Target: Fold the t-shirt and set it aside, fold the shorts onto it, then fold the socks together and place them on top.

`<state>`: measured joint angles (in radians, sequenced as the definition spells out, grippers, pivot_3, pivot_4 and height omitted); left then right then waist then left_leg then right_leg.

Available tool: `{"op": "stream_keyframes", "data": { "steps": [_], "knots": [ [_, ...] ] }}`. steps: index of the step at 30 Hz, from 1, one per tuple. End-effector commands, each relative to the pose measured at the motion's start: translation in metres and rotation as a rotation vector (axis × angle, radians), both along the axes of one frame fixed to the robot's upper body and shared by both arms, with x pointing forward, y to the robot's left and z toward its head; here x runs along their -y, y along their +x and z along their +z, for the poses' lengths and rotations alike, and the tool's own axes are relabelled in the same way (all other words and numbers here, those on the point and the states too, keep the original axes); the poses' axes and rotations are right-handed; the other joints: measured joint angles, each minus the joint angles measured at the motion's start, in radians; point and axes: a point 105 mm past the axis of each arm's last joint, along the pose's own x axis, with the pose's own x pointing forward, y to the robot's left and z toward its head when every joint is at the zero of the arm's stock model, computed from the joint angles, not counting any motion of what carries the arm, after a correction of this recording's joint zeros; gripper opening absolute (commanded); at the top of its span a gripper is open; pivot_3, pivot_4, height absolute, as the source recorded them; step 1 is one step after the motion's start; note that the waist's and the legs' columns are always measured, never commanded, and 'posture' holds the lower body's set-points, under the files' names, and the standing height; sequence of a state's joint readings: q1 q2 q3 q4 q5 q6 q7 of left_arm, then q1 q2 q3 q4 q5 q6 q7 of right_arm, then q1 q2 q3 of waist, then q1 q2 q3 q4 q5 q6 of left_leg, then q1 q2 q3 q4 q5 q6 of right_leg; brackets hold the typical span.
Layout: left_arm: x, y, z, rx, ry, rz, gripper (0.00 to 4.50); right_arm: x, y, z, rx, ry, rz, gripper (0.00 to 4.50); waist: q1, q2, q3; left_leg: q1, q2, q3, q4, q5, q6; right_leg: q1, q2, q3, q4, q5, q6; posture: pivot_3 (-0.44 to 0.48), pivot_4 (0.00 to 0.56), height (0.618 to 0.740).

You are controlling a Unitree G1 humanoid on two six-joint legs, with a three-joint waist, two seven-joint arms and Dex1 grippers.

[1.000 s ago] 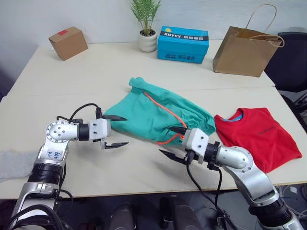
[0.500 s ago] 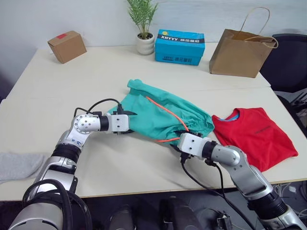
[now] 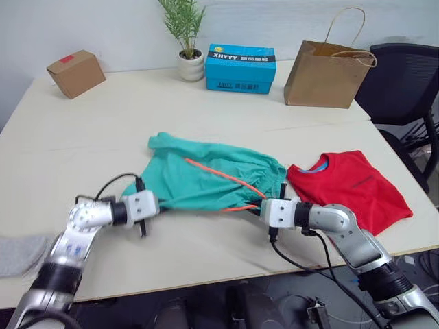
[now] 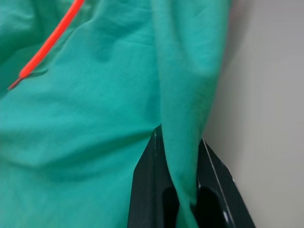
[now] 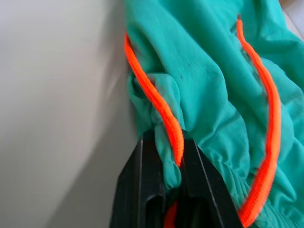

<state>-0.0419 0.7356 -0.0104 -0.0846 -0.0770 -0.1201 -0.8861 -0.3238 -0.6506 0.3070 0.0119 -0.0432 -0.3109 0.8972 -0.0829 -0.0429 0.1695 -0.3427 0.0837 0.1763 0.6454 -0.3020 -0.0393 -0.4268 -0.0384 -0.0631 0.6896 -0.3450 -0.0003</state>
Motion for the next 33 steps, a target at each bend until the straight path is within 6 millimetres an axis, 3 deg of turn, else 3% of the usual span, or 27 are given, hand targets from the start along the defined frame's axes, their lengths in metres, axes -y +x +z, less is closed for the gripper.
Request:
{"op": "stream_keyframes", "data": {
  "steps": [1,4,8,9,13,15,17,20,24,26,29,33],
  "knots": [
    [0.009,-0.030,0.008,-0.022,-0.003,0.072,0.03,0.002,-0.008,0.003,0.028,0.021,0.104,0.00,0.004,0.000,0.000,0.000,0.000,-0.001,0.001,0.000,0.000,0.000,0.000,0.000,0.000,0.000,0.000,0.000,0.150,0.740],
    [0.026,-0.055,0.009,-0.033,-0.063,0.148,0.03,0.005,-0.011,-0.004,-0.008,0.027,0.149,0.00,0.007,-0.001,0.001,0.002,-0.001,-0.001,0.002,-0.002,0.003,0.003,0.000,0.001,-0.001,0.000,0.000,0.000,0.150,0.740],
    [0.033,-0.065,0.006,-0.079,-0.136,0.222,0.03,0.010,-0.012,-0.008,-0.122,0.079,0.113,0.00,0.026,-0.002,0.002,0.008,-0.002,-0.003,0.002,-0.007,0.010,0.010,-0.001,0.001,-0.004,0.001,0.001,0.000,0.150,0.740],
    [0.033,-0.065,0.007,-0.083,-0.147,0.223,0.51,0.011,-0.014,-0.010,-0.161,0.084,0.110,0.60,0.030,-0.002,0.002,0.009,-0.002,-0.004,0.002,-0.007,0.010,0.011,-0.001,0.001,-0.005,0.001,0.001,0.000,0.150,0.740],
    [0.032,-0.070,0.013,-0.089,-0.150,0.135,1.67,0.022,-0.026,-0.001,-0.182,0.111,0.137,1.87,0.036,-0.001,0.003,0.008,-0.002,-0.005,0.001,-0.008,0.011,0.013,-0.001,-0.001,-0.008,0.001,0.000,0.000,0.150,0.740],
    [0.019,-0.072,0.018,-0.088,-0.128,0.099,2.28,0.031,-0.036,0.008,-0.218,0.146,0.157,2.57,0.039,0.000,0.003,0.008,-0.002,-0.005,0.000,-0.009,0.011,0.013,-0.001,-0.001,-0.010,0.001,0.000,0.000,0.150,0.740],
    [0.006,-0.074,0.027,-0.132,-0.164,0.085,2.29,0.038,-0.049,0.024,-0.363,0.236,0.164,3.26,0.043,0.003,0.005,0.007,-0.002,-0.005,0.000,-0.010,0.012,0.014,-0.001,-0.002,-0.012,0.001,0.001,0.000,0.150,0.740],
    [-0.007,-0.093,0.034,-0.331,-0.202,-0.002,2.29,0.044,-0.054,0.048,-0.430,0.300,0.118,3.26,0.038,0.003,0.006,0.007,-0.001,-0.005,0.000,-0.012,0.013,0.014,0.000,-0.002,-0.014,0.002,0.001,0.000,0.150,0.740],
    [-0.023,-0.076,0.057,-0.324,-0.242,0.000,2.29,0.040,-0.058,0.081,-0.584,0.472,0.102,3.08,0.040,0.004,0.007,0.007,-0.001,-0.006,0.000,-0.012,0.012,0.014,0.000,-0.002,-0.015,0.002,0.001,0.000,0.150,0.740],
    [-0.024,-0.065,0.072,-0.291,-0.320,0.008,2.11,0.033,-0.057,0.087,-0.632,0.531,0.089,2.66,0.045,0.004,0.008,0.006,-0.001,-0.006,0.000,-0.012,0.013,0.014,0.000,-0.002,-0.016,0.002,0.001,0.000,0.150,0.740],
    [-0.016,-0.045,0.080,-0.219,-0.414,0.018,1.37,0.019,-0.028,0.078,-0.528,0.544,-0.054,1.62,0.048,0.004,0.007,0.006,-0.001,-0.007,0.000,-0.012,0.013,0.015,0.000,-0.002,-0.019,0.003,0.002,0.000,0.150,0.740],
    [0.022,0.010,0.060,-0.041,-0.447,0.057,0.06,-0.015,0.020,0.059,-0.352,0.672,-0.263,0.17,0.053,0.006,0.006,0.004,-0.001,-0.005,-0.001,-0.011,0.012,0.015,0.000,-0.002,-0.024,0.006,0.006,0.000,0.150,0.740]
  ]
}}
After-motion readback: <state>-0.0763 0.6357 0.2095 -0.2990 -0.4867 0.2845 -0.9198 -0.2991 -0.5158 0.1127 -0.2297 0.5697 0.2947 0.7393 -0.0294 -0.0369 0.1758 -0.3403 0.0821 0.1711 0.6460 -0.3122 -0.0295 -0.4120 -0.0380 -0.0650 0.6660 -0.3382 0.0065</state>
